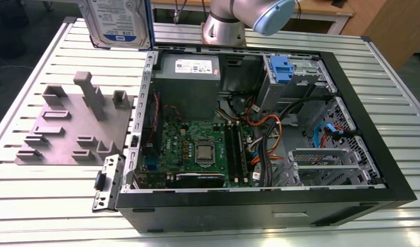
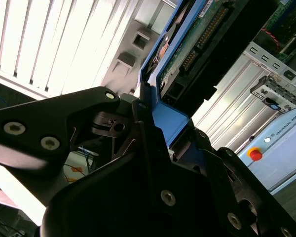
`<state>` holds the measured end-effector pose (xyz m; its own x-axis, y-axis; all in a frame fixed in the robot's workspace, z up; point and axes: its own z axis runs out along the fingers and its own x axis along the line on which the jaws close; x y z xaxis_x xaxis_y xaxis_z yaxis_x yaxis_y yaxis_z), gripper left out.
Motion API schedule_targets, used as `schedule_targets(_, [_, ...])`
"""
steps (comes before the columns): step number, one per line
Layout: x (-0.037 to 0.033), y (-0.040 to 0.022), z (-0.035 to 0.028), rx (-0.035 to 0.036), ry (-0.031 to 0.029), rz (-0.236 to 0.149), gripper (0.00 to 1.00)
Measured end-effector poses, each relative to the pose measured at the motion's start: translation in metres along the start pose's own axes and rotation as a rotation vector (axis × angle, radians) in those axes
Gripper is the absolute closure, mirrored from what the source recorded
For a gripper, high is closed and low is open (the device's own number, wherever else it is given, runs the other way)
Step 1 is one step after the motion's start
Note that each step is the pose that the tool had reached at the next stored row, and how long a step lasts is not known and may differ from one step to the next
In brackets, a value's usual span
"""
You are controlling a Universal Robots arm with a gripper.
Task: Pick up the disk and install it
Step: 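Pick up the disk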
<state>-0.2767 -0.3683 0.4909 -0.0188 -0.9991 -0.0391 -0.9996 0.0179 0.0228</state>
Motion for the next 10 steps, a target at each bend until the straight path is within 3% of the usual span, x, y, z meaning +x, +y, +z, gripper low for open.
schedule_targets(10, [0.0, -0.0031, -0.0001, 0.0, 0.0, 0.0, 0.63])
